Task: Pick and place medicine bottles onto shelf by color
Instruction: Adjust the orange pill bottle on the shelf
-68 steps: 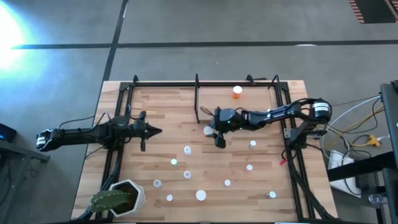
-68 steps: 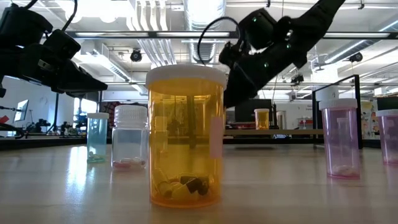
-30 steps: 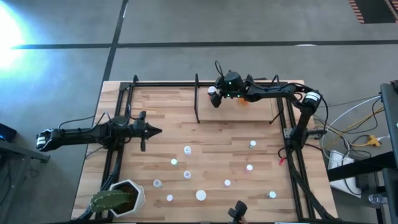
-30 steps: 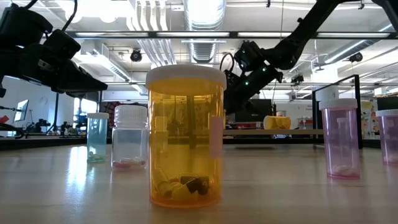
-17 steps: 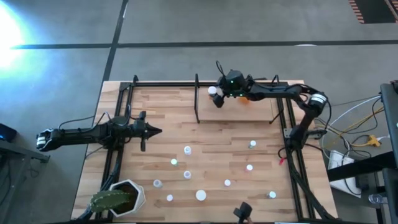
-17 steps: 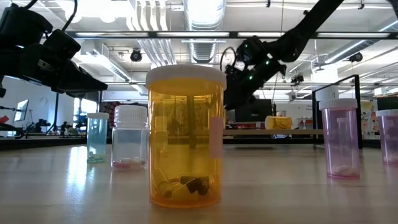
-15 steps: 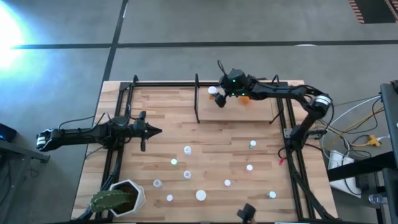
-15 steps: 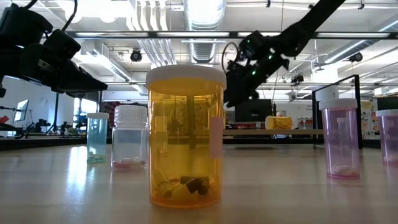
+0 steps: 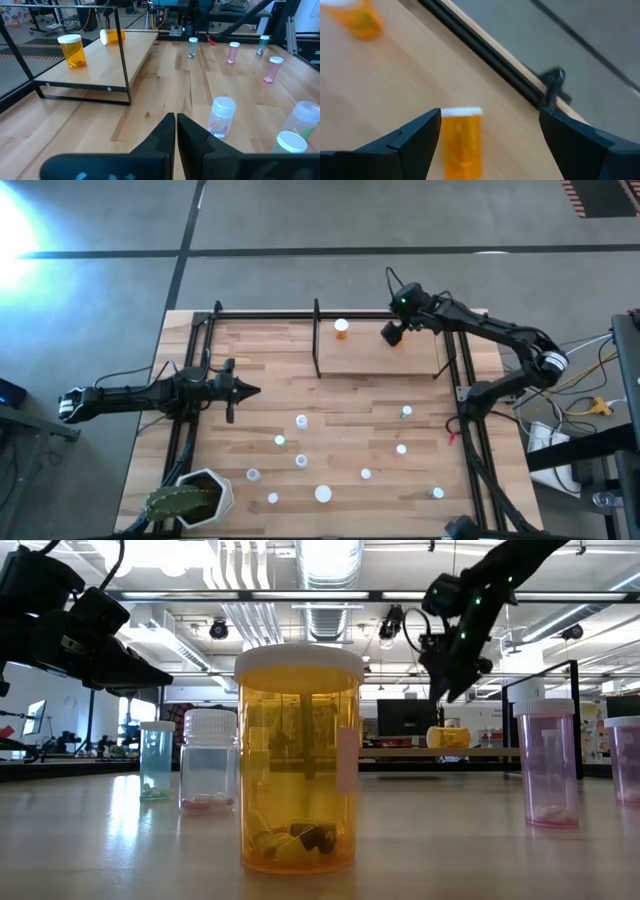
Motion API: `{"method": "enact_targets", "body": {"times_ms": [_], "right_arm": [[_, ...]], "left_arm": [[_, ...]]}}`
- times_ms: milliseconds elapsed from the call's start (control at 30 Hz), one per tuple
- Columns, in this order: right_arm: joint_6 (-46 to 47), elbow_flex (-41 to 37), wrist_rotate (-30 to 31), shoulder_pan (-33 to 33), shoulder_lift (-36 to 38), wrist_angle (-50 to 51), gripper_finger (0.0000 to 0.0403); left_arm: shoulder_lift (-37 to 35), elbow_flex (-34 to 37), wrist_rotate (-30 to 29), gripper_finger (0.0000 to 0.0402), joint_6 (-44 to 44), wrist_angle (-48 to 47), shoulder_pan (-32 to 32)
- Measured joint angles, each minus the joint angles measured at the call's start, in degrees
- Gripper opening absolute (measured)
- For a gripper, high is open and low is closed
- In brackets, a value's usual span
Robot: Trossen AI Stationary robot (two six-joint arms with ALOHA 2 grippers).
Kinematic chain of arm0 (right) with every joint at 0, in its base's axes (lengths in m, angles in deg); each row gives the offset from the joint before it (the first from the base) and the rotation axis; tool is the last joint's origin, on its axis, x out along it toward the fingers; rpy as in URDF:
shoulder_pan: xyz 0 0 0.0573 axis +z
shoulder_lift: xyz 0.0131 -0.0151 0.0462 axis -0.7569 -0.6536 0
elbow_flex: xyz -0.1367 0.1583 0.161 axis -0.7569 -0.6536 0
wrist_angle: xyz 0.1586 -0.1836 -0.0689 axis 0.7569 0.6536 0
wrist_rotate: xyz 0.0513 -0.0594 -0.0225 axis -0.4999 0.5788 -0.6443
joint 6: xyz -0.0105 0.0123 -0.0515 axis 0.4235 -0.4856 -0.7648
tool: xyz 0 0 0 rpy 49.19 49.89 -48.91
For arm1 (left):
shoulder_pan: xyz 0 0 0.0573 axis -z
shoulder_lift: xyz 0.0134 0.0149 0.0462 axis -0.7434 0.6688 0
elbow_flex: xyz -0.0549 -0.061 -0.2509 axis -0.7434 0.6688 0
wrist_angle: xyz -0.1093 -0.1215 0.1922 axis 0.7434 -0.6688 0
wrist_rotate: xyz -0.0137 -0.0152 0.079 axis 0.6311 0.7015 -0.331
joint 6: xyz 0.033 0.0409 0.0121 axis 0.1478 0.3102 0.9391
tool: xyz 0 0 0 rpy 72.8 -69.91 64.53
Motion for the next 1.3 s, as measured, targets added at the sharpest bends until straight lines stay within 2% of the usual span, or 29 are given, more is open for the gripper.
{"method": "enact_targets", "body": {"times_ms": [167, 433, 600, 733, 900, 1167, 1300], "right_arm": [[-1.1, 0.7, -6.6, -2.9, -6.2, 1.1, 0.0326], [-2.7, 6.4, -6.6, -3.6, -15.4, 5.2, 0.0326], [-3.5, 8.8, -6.7, -3.6, -17.9, 8.3, 0.0326], [-4.6, 9.0, -7.6, -3.5, -18.1, 8.6, 0.0313], [-5.8, 8.4, -7.8, -3.5, -15.8, 8.5, 0.0270], [-6.6, 5.6, -16.8, -3.5, -9.6, 3.5, 0.0207], [-7.8, 1.6, -16.8, -3.5, -6.7, 1.3, 0.0191]], "left_arm": [[0.0, 0.0, 0.0, 0.0000, 0.0, 0.0, 0.0], [0.0, 0.0, 0.0, 0.0000, 0.0, 0.0, 0.0], [0.0, 0.0, 0.0, 0.0000, 0.0, 0.0, 0.0], [0.0, 0.0, 0.0, 0.0000, 0.0, 0.0, 0.0], [0.0, 0.0, 0.0, 0.0000, 0.0, 0.0, 0.0], [0.0, 0.0, 0.0, 0.0000, 0.0, 0.0, 0.0], [0.0, 0.0, 0.0, 0.0000, 0.0, 0.0, 0.0]]}}
